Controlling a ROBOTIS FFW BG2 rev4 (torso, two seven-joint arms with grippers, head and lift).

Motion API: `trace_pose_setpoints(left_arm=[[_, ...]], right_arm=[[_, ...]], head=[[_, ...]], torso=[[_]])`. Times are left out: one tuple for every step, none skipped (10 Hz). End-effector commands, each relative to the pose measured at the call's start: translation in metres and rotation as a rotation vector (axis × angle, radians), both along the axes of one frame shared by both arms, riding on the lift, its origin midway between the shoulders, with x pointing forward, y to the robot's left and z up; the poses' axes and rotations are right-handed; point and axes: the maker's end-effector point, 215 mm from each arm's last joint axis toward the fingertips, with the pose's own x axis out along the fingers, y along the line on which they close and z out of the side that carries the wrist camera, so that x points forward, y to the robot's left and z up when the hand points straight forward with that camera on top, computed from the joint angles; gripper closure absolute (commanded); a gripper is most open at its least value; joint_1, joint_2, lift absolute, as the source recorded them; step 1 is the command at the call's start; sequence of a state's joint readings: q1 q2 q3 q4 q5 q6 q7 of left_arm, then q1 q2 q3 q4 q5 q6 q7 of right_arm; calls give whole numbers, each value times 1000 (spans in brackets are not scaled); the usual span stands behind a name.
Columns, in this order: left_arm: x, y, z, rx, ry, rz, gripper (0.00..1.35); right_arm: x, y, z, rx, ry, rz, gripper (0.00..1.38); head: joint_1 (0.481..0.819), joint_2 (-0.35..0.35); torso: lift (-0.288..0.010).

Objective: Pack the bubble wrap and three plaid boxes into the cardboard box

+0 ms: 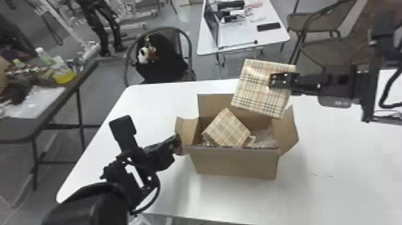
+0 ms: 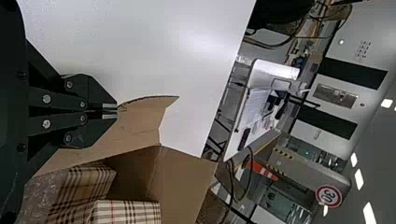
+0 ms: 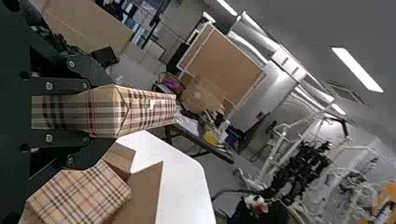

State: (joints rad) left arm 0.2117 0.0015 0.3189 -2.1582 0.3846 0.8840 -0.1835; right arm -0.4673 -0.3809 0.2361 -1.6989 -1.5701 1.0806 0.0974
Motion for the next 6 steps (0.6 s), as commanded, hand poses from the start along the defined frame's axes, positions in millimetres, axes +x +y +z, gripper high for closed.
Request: trace_pose_setpoints(left_arm=[[1, -3, 0, -1, 1, -1, 1220], [0, -2, -1, -1, 3, 0, 1220], [1, -2, -1, -1, 1, 0, 1220], [1, -1, -1, 2, 1, 3, 1220], [2, -3, 0, 6, 0, 0, 1220], [3, -4, 0, 11, 0, 0, 1220]], right_arm=[[13, -1, -32, 13, 135, 10, 1182], [17, -4, -66, 48, 261, 29, 1181], [18, -6, -96, 65, 363, 17, 1181], [19, -9, -121, 92, 457, 13, 1181], [20, -6, -132, 159, 524, 23, 1181], [15, 0, -141, 199, 564, 63, 1181]], head=[[677, 313], [684, 315], [691, 312], [695, 306], [695, 302], [695, 302]], torso=[[-148], [-148], [-148], [-148], [-148], [-148]])
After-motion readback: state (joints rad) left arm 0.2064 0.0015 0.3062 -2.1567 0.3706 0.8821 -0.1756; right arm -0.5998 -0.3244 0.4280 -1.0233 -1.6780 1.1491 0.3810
